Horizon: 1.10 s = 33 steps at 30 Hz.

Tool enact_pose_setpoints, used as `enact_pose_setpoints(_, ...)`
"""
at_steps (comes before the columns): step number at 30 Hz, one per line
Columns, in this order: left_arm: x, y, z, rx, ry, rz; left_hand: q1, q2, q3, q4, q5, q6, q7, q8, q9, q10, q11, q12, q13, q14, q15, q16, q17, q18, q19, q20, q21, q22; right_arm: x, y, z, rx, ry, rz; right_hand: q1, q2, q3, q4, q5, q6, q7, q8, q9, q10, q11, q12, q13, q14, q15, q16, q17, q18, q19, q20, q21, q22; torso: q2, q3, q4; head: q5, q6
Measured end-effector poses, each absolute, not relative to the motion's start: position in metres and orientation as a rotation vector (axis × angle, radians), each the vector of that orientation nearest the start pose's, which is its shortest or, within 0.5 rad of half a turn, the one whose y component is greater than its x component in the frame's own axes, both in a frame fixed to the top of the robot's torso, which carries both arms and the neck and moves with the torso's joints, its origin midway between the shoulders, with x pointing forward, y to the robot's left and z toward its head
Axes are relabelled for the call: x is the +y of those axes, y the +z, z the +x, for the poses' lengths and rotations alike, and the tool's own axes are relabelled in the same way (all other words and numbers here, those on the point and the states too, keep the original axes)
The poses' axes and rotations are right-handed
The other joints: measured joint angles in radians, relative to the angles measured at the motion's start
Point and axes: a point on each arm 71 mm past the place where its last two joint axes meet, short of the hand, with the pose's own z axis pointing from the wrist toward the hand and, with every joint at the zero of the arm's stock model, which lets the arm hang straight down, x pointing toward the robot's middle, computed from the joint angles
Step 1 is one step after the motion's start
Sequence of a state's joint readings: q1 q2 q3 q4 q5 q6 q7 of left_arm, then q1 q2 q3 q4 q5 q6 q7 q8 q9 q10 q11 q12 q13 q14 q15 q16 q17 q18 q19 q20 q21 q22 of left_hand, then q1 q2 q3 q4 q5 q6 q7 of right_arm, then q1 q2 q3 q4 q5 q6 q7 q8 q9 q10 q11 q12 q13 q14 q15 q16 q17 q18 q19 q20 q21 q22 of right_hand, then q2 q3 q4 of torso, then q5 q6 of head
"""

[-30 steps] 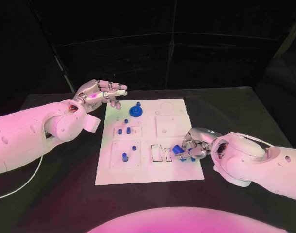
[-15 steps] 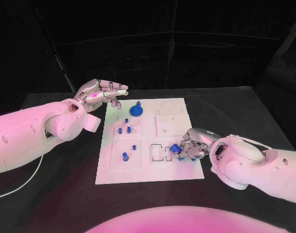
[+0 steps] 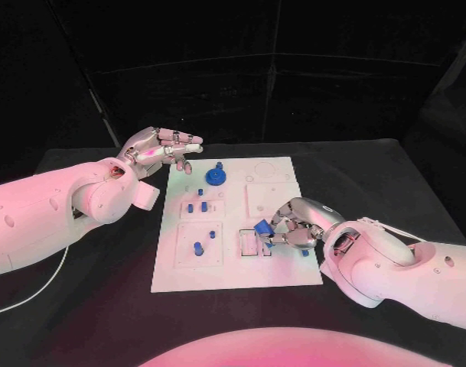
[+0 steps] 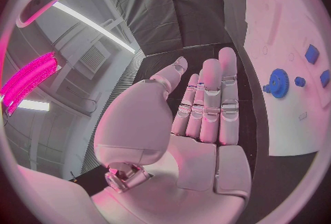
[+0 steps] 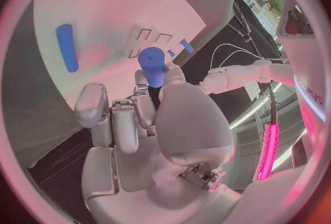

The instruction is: Assemble the parts on the task board

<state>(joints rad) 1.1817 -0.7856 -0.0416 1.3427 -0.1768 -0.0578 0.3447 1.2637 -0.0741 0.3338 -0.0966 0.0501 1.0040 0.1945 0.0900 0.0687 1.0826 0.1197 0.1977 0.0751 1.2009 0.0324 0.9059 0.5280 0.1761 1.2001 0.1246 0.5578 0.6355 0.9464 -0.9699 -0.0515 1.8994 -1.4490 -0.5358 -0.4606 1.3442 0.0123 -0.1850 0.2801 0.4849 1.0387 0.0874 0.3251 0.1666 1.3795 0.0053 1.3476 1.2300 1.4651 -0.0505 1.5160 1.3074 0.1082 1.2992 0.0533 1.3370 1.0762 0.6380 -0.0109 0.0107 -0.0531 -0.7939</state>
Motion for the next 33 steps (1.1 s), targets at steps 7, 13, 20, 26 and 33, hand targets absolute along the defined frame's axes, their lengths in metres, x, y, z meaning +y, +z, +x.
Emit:
enact_pose_setpoints(7,0.218,-0.200,0.510,1.614,-1.584,-0.924,0.000,0.000,0.000,0.000,0.000,0.000,0.000,0.000,0.000,0.000,0.000,0.000,0.000,0.000,0.000,0.000,0.000,0.000,0.000,0.000,0.000,-0.001,-0.162,-0.253,0.365,1.844,0.689,0.216,-0.006,0.006,-0.013,0.011,0.000,0.004,0.003,0.000,0.000,0.000,0.000,0.000,0.001,0.000,0.000,0.000,0.000,0.000,0.000,0.000,0.000,0.000,0.001,-0.0006,0.0000,0.004,0.000)
enact_pose_setpoints(13,0.217,-0.200,0.510,1.615,-1.586,-0.924,0.000,0.000,0.000,0.000,0.000,0.000,0.000,0.000,0.000,0.000,0.000,0.000,0.000,0.000,0.000,0.000,0.000,0.000,0.000,0.000,0.000,-0.001,-0.155,-0.259,0.368,1.886,0.677,0.224,-0.031,0.029,-0.033,0.010,-0.018,0.009,0.007,0.000,0.001,0.000,0.000,-0.002,0.001,0.004,-0.004,0.000,0.000,0.000,0.000,0.000,0.000,0.000,0.001,-0.0008,0.0002,0.011,-0.002)
enact_pose_setpoints(20,0.217,-0.200,0.510,1.616,-1.587,-0.923,0.000,0.000,-0.003,0.003,0.000,0.000,0.000,0.000,0.000,0.000,0.000,0.000,0.000,0.000,0.000,0.000,0.000,0.000,0.000,0.000,0.000,-0.001,-0.153,-0.264,0.370,1.927,0.644,0.236,-0.067,0.028,-0.045,0.012,-0.028,0.023,-0.002,0.008,0.048,0.004,-0.004,-0.012,0.000,0.000,-0.007,0.000,0.001,0.000,0.000,0.000,0.000,0.000,0.001,-0.0006,-0.0002,0.015,-0.005)
enact_pose_setpoints(26,0.217,-0.200,0.510,1.617,-1.589,-0.923,0.000,0.000,-0.003,0.003,0.000,0.000,0.000,0.000,0.000,0.000,0.000,0.000,0.000,0.000,0.000,0.000,0.000,0.000,0.000,0.000,0.000,-0.001,-0.153,-0.265,0.370,1.946,0.627,0.241,-0.093,0.034,-0.061,0.011,-0.040,0.041,-0.017,0.015,0.058,0.009,-0.009,-0.013,0.006,0.000,-0.014,0.000,0.001,0.000,0.004,-0.004,0.000,0.000,0.001,0.0001,-0.0010,0.015,-0.007)
enact_pose_setpoints(33,0.216,-0.200,0.510,1.618,-1.590,-0.923,-0.001,0.001,-0.003,0.003,0.000,0.000,0.000,0.000,0.000,0.000,0.000,0.000,0.000,0.000,0.000,0.000,0.000,0.000,0.000,0.000,0.000,-0.001,-0.152,-0.267,0.371,1.958,0.613,0.248,-0.115,0.034,-0.078,0.011,-0.049,0.055,-0.030,0.021,0.066,0.009,-0.009,-0.020,0.003,0.000,-0.014,0.000,0.000,0.000,0.000,-0.007,0.000,-0.004,0.001,0.0002,-0.0015,0.013,-0.008)
